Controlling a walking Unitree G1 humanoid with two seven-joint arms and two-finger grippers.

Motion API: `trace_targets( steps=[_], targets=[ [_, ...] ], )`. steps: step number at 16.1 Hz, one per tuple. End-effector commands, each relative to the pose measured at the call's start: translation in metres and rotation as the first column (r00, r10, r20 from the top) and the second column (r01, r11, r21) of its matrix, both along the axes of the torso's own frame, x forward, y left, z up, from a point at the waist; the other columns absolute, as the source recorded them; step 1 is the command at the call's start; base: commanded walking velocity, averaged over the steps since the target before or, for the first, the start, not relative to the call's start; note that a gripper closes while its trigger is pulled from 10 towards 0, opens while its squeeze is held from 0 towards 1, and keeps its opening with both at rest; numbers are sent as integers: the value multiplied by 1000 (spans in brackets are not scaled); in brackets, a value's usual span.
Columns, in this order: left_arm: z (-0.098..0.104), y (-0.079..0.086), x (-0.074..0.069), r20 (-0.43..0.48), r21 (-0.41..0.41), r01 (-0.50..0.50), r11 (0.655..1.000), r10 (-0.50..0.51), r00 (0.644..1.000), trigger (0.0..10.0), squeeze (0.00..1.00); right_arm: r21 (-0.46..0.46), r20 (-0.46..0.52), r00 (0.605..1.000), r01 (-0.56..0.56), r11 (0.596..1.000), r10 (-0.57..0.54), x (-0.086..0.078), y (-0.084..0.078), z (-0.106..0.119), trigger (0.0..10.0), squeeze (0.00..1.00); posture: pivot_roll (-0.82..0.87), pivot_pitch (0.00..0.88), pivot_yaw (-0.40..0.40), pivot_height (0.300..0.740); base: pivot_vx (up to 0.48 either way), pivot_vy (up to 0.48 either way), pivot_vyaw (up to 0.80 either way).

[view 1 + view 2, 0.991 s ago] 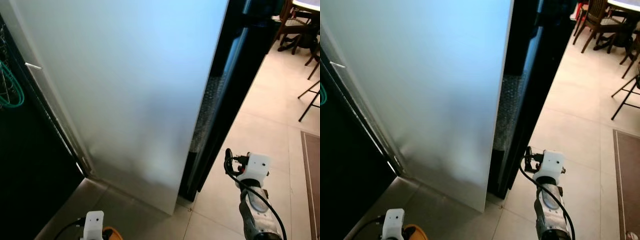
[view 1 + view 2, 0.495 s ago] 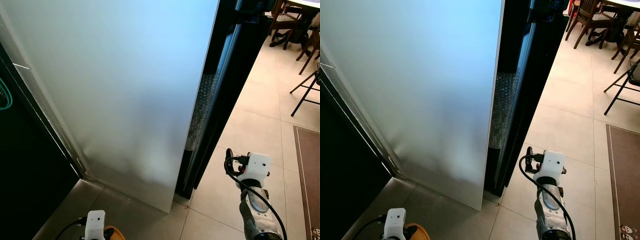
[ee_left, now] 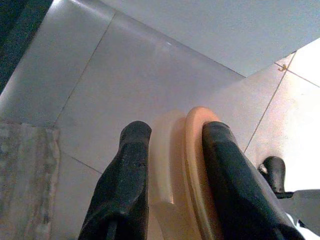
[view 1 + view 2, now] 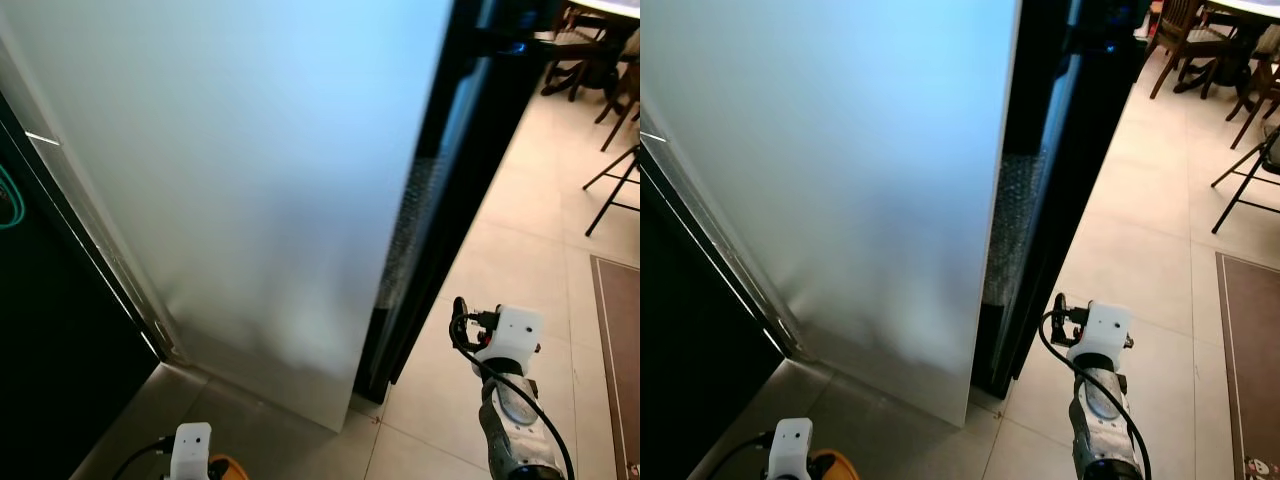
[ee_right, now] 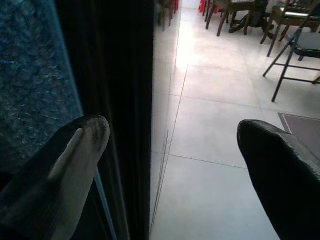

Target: Restocking fridge

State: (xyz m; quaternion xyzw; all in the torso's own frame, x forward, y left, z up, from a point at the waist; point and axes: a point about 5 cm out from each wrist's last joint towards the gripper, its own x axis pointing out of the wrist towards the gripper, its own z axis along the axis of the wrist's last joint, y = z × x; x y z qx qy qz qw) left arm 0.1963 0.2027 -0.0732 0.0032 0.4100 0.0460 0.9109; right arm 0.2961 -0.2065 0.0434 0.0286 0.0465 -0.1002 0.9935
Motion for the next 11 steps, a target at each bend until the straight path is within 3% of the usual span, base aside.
trace_targets(
  steps=[1,11],
  targets=[
    [-2,0,-4,-18,-5,1,1000,-1,1000,10000,0,0,18,1000,2,1000,-2,3,0,5,10000,0,1,31,-11,740,277,0,0],
    [-2,-2,-3,-16,-6,8,1000,-8,1000,10000,0,4,18,1000,-15,1000,15,3,4,5,10000,0,0,33,-10,740,24,0,0]
  ],
)
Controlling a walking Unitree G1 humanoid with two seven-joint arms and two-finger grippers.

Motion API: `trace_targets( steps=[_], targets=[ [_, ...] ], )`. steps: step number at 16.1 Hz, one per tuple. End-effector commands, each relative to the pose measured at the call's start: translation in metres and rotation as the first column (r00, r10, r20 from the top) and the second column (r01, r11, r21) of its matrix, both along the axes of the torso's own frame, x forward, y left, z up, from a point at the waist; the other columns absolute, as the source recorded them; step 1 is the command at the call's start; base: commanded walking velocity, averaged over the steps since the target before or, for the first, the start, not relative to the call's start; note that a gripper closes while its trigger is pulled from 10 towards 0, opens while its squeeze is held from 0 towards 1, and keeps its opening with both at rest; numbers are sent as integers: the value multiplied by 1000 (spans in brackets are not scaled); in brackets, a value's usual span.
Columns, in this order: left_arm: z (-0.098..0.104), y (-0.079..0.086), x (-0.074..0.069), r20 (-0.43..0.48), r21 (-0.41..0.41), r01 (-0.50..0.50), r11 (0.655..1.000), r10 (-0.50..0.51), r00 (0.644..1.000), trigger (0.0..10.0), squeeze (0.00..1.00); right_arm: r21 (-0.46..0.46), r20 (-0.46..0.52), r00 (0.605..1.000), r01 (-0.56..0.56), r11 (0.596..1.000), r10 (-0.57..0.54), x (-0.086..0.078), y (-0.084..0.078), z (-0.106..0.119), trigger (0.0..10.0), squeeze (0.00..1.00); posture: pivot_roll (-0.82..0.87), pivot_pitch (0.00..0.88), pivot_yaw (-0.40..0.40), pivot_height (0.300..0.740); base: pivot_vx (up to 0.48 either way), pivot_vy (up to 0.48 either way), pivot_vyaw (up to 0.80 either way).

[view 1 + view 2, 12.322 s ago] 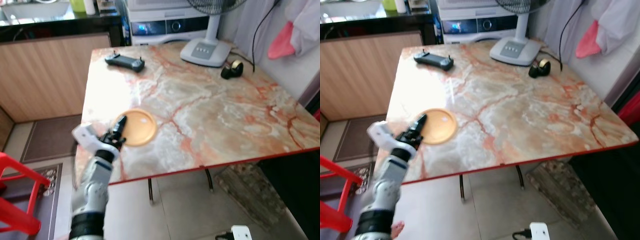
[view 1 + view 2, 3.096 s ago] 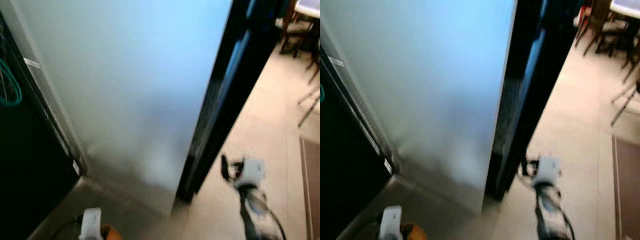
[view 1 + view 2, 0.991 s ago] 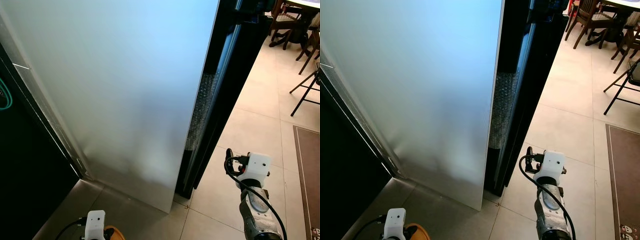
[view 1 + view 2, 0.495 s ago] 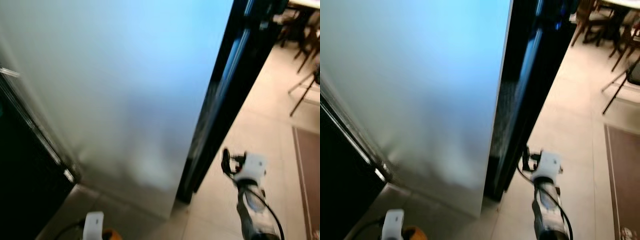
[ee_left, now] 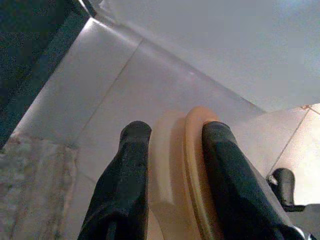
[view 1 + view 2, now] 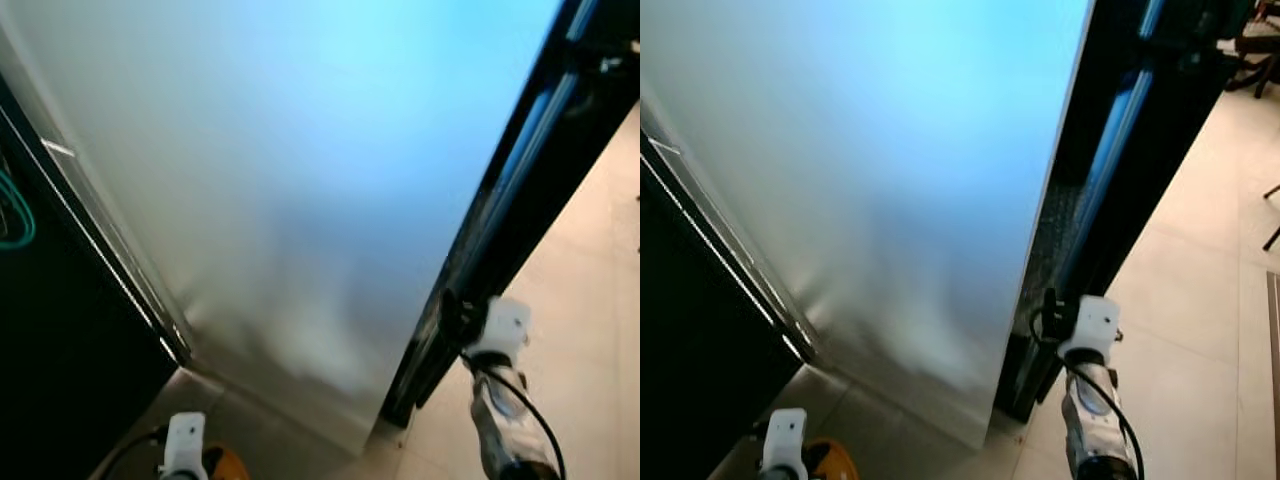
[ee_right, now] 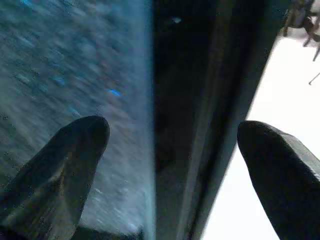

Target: Restocking fridge

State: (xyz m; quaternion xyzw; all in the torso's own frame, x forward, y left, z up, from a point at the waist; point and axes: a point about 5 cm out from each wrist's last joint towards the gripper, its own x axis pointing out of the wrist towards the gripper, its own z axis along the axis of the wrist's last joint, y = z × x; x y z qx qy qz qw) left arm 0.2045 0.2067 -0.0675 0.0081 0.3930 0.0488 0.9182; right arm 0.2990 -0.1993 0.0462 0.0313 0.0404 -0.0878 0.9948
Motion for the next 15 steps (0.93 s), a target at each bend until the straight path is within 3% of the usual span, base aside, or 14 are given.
trace_targets(
  steps=[1,15],
  targets=[
    [-8,-6,-12,-53,-20,9,1000,-10,999,10000,0,0,6,1000,13,1000,-13,0,-4,2,10000,0,0,33,-10,740,0,0,0],
    [-9,-6,-14,-63,-16,12,1000,-13,998,10000,0,-25,63,998,-22,999,23,21,-4,25,10000,0,0,28,-6,740,0,0,0]
  ],
)
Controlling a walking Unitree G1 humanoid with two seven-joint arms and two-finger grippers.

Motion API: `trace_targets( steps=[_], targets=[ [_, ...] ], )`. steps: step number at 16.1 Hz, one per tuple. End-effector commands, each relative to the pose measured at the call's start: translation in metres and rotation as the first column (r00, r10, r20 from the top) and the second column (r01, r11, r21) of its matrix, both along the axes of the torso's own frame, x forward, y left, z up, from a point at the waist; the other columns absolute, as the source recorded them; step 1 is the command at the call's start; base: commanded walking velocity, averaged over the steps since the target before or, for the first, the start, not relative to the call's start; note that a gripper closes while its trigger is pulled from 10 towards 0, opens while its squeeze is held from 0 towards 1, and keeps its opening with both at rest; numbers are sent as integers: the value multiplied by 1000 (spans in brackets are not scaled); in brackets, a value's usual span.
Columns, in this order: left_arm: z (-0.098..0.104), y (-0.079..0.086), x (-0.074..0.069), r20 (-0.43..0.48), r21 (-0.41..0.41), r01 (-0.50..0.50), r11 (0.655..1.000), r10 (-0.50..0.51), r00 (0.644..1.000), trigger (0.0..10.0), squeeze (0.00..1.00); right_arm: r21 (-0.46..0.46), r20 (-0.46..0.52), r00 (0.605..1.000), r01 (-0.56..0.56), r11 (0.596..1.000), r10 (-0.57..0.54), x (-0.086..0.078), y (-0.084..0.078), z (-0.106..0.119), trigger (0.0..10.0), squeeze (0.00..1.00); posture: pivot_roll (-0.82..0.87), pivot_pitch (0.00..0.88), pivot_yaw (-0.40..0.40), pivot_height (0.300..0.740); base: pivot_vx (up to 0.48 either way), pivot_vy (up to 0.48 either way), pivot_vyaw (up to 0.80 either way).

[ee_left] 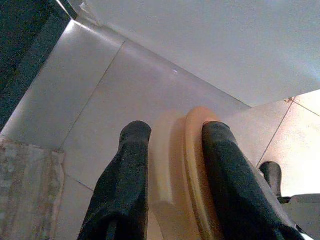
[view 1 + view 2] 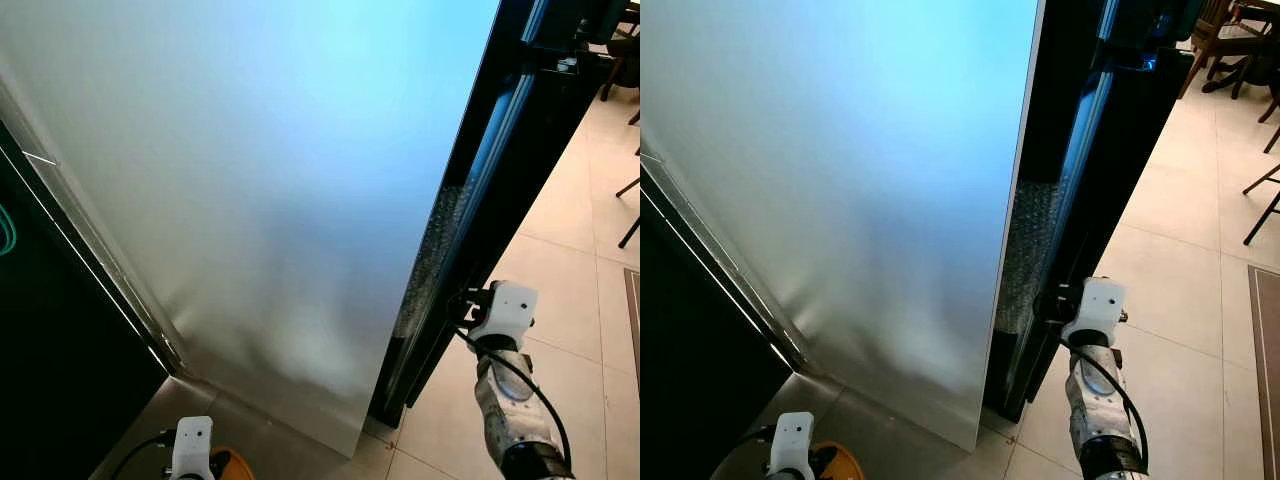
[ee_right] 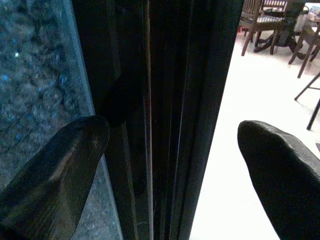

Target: Restocking fridge

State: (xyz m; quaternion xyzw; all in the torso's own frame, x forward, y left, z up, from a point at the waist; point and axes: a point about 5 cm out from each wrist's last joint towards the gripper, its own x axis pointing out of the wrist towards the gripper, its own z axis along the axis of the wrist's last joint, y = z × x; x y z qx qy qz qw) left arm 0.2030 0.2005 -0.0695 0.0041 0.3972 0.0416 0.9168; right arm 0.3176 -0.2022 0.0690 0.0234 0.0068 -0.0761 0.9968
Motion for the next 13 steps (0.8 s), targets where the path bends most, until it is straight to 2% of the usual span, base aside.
trace_targets(
  steps=[1,6,9,13],
  targets=[
    [-7,0,-12,-55,-2,4,1000,-4,999,10000,0,-5,-2,1000,0,1000,0,3,-2,3,10000,0,0,28,-6,740,0,0,0],
    [-8,-1,-13,-59,-1,7,1000,-7,998,10000,0,-16,8,998,-56,998,56,13,-1,12,10000,0,1,29,-6,740,0,0,0],
    [-8,-1,-14,-61,-1,12,1000,-12,998,10000,0,-1,-8,994,-109,994,109,16,6,12,10000,0,0,28,-5,740,0,0,0],
    [-8,-1,-14,-62,-1,14,1000,-14,998,10000,0,1,-4,995,-103,995,103,16,7,11,10000,0,1,29,-5,740,0,0,0]
  ],
)
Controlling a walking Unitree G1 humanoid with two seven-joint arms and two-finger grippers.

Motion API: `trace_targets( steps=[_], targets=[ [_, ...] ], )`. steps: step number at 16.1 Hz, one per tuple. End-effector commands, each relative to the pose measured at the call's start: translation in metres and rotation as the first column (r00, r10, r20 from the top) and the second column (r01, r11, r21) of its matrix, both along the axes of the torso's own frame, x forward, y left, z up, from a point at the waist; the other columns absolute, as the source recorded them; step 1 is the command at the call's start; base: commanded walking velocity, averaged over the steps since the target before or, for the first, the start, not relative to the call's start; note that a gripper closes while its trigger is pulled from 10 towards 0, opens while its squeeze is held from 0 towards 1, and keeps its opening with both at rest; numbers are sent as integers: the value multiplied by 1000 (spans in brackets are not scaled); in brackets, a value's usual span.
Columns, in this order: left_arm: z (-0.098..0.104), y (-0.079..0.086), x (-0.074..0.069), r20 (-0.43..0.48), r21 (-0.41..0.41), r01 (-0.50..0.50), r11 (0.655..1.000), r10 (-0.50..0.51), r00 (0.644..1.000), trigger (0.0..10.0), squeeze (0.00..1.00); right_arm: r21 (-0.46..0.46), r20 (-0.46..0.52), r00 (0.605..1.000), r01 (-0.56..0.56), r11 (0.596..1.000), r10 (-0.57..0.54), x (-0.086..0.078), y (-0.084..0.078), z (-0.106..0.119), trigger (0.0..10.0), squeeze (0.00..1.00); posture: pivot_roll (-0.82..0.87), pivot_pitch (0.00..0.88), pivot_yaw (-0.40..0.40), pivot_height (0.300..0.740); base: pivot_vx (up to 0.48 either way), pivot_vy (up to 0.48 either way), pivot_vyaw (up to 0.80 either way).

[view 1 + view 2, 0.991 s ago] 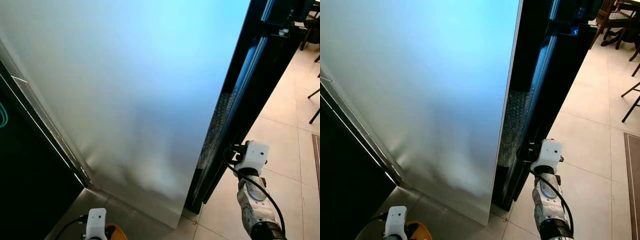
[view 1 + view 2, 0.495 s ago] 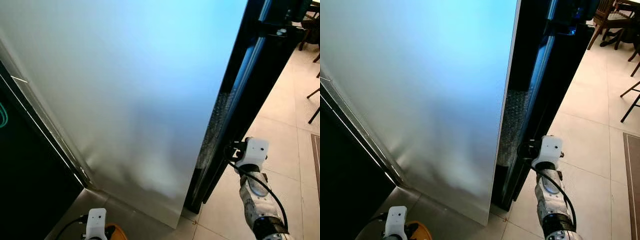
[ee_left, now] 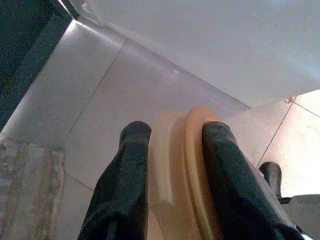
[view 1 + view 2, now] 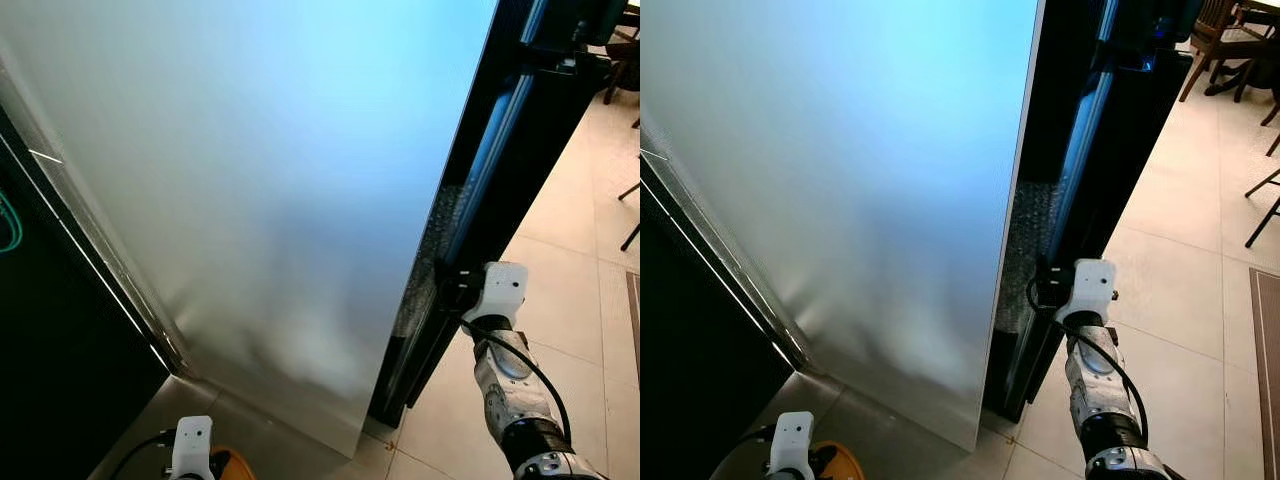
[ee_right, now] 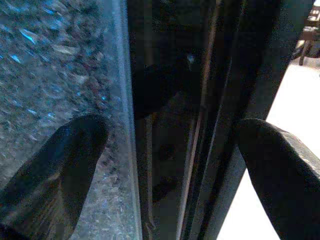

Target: Restocking fridge

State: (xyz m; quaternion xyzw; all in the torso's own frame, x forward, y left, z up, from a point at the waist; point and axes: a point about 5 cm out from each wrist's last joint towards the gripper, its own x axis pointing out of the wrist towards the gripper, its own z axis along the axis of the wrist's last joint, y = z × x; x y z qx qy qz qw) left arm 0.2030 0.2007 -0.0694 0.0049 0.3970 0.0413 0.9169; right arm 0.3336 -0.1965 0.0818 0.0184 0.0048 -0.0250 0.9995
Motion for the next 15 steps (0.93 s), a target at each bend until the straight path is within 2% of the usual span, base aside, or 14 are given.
trace_targets(
  steps=[1,6,12,15],
  targets=[
    [-8,-1,-14,-63,-2,13,1000,-13,998,10000,0,7,-4,1000,14,1000,-14,0,-1,-1,10000,0,1,29,-5,740,0,0,0],
    [-9,-1,-15,-68,0,17,1000,-17,998,10000,0,-6,20,996,91,996,-90,-1,-19,5,10000,0,0,29,-5,740,0,0,0],
    [-9,-1,-15,-75,0,22,1000,-22,997,10000,0,-33,3,990,143,989,-143,-11,-38,-1,10000,0,-5,29,-5,740,0,0,0],
    [-9,-2,-15,-76,-3,23,1000,-23,997,10000,0,-55,-19,972,234,971,-236,-28,-62,-11,10000,0,-5,29,-5,740,0,0,0]
  ],
)
